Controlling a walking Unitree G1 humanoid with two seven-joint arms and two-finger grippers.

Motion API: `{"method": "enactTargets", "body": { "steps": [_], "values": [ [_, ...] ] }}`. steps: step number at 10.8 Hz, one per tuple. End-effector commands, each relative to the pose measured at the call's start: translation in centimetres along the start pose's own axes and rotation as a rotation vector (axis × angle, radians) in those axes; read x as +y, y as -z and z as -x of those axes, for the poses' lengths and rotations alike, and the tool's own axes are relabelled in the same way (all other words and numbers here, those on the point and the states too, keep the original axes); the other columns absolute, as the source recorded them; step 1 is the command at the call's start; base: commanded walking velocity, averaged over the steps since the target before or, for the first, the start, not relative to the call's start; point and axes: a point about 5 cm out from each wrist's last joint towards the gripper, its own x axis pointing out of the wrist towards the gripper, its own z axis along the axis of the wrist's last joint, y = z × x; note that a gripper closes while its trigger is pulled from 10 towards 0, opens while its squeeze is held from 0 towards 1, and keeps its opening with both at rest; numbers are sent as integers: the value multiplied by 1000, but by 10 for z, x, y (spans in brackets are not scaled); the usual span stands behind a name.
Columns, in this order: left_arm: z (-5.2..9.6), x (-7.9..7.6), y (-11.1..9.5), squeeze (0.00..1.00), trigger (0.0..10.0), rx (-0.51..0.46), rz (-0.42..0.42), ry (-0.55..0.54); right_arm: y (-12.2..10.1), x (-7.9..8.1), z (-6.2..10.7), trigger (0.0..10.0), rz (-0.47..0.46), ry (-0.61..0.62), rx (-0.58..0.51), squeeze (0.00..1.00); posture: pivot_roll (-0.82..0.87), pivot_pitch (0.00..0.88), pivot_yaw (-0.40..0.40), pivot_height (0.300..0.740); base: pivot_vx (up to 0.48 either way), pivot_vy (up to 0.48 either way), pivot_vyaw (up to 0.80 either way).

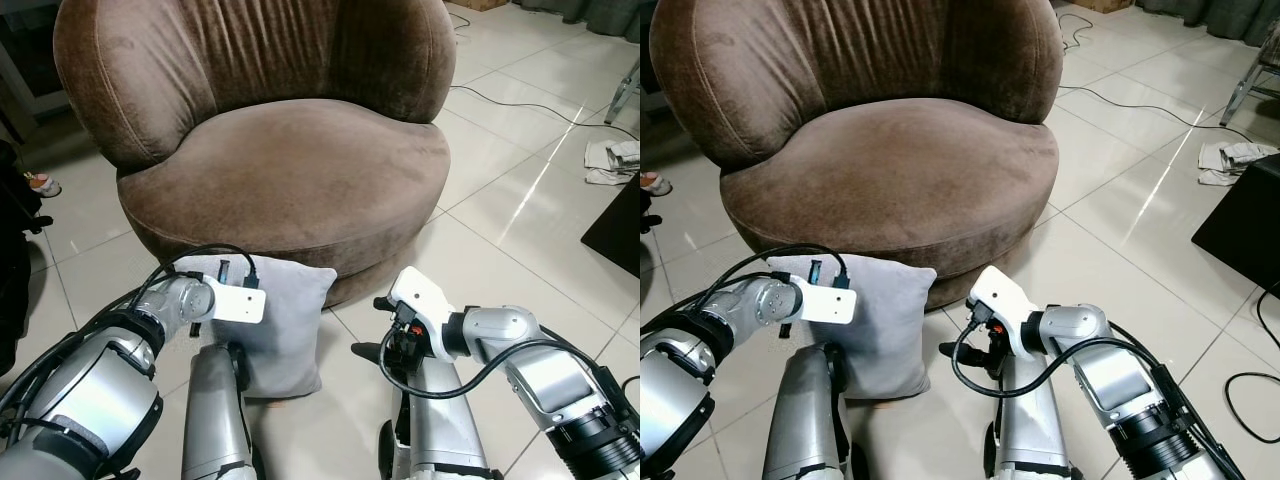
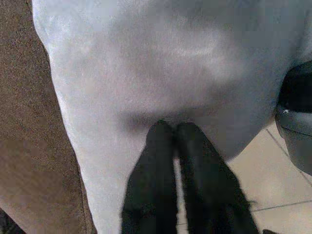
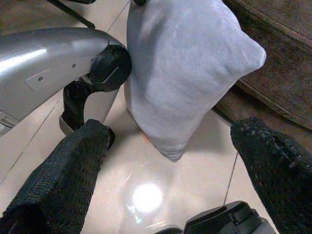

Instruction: Move the pillow to the sofa from floor

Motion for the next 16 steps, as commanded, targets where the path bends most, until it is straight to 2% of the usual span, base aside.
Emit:
{"method": "enactTargets", "body": {
  "steps": [1,6,7,12,13,16],
  "values": [
    [0,1,1,1000,10000,11,-12,-3,-1,-1,0,10000,19,-2,6,0,-152,28,26,422,0,0,0],
    [0,0,0,1000,10000,17,-6,4,0,-2,1,10000,25,-1,14,0,-158,22,24,422,0,0,0],
    [0,0,1,0,0,17,9,11,0,-2,0,10000,26,-2,16,0,-158,23,22,422,0,0,0],
    [0,3,0,0,0,13,-7,-6,1,-1,0,10000,26,0,22,0,-159,23,24,422,0,0,0],
    [0,4,-1,1000,10000,21,-25,-26,1,-1,0,10000,27,0,23,0,-160,24,24,422,0,0,0],
    [-1,3,-1,1000,10000,24,-25,-24,3,0,1,10000,24,1,28,0,-161,27,25,422,0,0,0]
  ]
}}
